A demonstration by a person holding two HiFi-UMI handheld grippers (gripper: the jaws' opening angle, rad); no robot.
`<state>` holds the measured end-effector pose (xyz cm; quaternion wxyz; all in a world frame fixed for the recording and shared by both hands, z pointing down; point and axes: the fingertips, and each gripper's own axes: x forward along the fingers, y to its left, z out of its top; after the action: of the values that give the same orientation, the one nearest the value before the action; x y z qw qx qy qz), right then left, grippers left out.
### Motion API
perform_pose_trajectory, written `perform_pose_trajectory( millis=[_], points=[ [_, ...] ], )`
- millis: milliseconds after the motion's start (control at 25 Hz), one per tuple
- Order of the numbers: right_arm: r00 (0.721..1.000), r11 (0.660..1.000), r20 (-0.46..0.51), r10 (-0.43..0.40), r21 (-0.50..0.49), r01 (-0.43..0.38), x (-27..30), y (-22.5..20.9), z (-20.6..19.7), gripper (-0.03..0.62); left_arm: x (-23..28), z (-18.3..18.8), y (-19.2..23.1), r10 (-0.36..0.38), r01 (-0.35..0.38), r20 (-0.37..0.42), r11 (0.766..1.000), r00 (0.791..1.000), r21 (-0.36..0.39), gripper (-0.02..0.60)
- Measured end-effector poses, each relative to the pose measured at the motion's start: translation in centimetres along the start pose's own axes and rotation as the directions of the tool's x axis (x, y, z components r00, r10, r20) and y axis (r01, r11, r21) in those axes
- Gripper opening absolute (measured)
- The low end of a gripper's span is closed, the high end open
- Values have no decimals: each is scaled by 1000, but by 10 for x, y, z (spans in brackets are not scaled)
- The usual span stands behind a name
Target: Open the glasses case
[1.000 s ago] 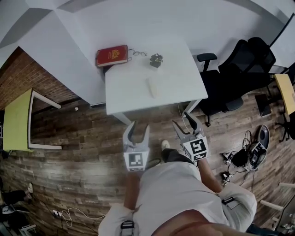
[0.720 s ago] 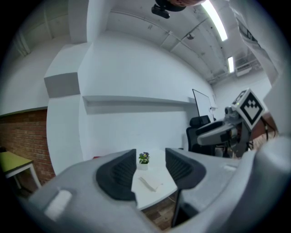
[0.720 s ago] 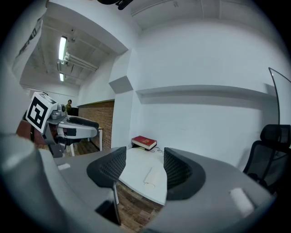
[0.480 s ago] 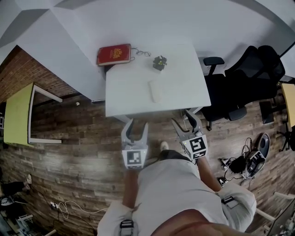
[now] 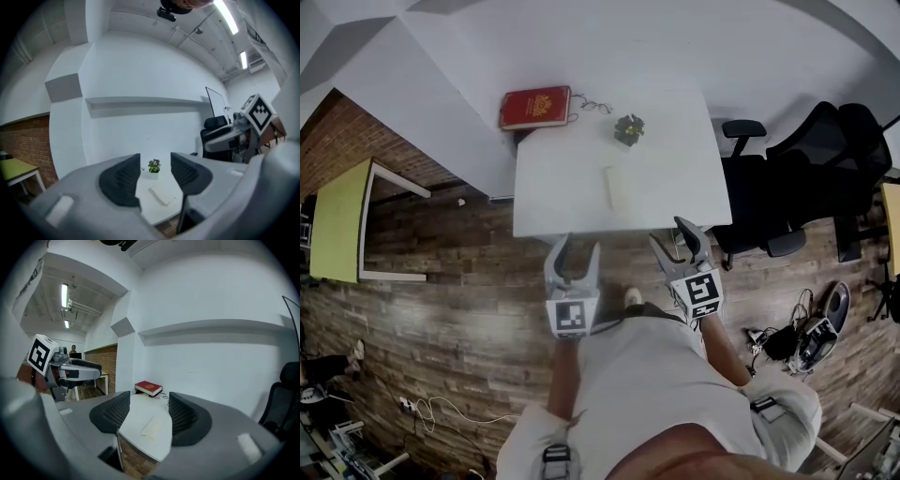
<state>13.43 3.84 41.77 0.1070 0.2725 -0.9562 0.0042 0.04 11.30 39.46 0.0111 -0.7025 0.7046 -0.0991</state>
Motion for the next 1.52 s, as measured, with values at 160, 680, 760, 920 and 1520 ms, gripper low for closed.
perform_pose_trajectory(
  millis=[160, 680, 760, 920, 1520],
  points=[
    [1000, 1000, 7, 7, -5, -7, 12, -6, 3, 249, 11, 3, 7, 12, -12, 9, 1000, 1000, -10, 206],
    [1000, 1000, -3, -13, -7, 13, 53, -31, 9, 249, 57, 4, 27, -16, 16, 17, 1000, 1000, -6, 207],
    [1000, 1000, -5, -22, -3, 22, 61, -35, 9, 249, 66, 4, 32, -26, 26, 14, 1000, 1000, -9, 207],
    [999, 999, -16, -37, 9, 37, 83, -44, 7, 249, 88, -1, 43, -53, 53, 5, 999, 999, -2, 207],
    [990, 991, -67, -126, 31, 129, 150, -72, 10, 249, 163, -10, 84, -175, 175, -12, 984, 984, 0, 210]
  ],
)
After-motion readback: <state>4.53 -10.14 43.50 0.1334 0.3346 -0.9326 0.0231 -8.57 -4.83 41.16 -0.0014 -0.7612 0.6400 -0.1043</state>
